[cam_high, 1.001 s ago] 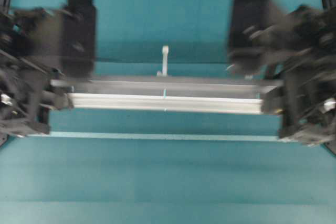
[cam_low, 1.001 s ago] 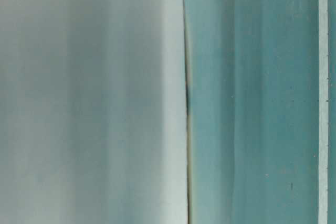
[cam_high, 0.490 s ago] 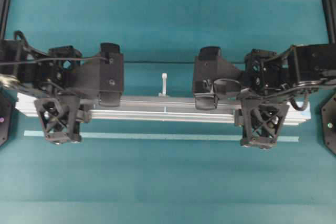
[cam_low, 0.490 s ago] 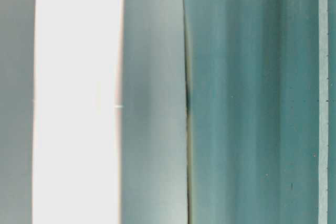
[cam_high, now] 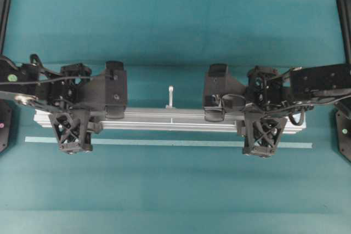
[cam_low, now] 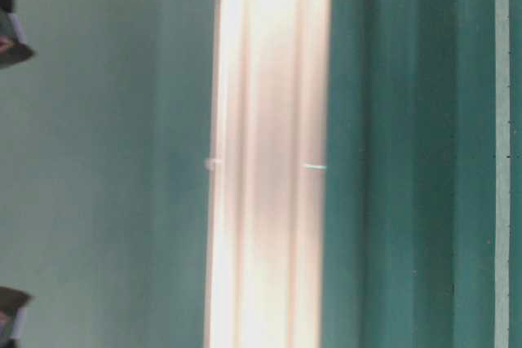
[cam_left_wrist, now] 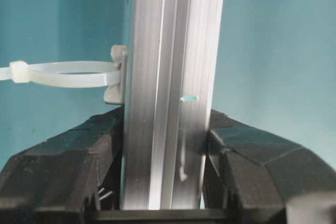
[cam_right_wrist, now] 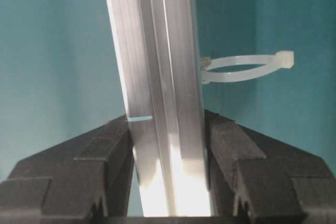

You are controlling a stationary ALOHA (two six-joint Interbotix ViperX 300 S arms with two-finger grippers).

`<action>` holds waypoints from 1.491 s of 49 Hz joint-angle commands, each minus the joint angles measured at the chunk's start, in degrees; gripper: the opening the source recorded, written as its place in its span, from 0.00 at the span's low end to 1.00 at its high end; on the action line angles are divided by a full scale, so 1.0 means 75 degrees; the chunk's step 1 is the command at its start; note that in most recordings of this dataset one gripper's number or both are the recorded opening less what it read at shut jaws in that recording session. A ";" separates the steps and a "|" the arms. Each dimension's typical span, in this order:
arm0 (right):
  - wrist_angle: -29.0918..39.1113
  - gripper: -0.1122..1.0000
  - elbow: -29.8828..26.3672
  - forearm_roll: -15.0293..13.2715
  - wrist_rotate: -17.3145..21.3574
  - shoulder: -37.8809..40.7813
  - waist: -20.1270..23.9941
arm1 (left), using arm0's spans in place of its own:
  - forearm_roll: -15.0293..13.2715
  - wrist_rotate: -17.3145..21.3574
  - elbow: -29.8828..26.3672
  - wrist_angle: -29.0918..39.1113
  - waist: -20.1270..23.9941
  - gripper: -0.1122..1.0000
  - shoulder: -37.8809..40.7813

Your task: Lift the large metal rail with both hands.

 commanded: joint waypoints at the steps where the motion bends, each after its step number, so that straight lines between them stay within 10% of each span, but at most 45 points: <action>1: -0.0281 0.48 0.0094 -0.0012 -0.0012 0.0047 0.0012 | 0.0023 -0.0012 0.0129 -0.0469 0.0059 0.43 0.0094; 73: -0.2379 0.48 0.1336 0.0141 0.0000 0.1102 0.0047 | 0.0023 -0.0176 0.1488 -0.3645 0.0223 0.43 0.1699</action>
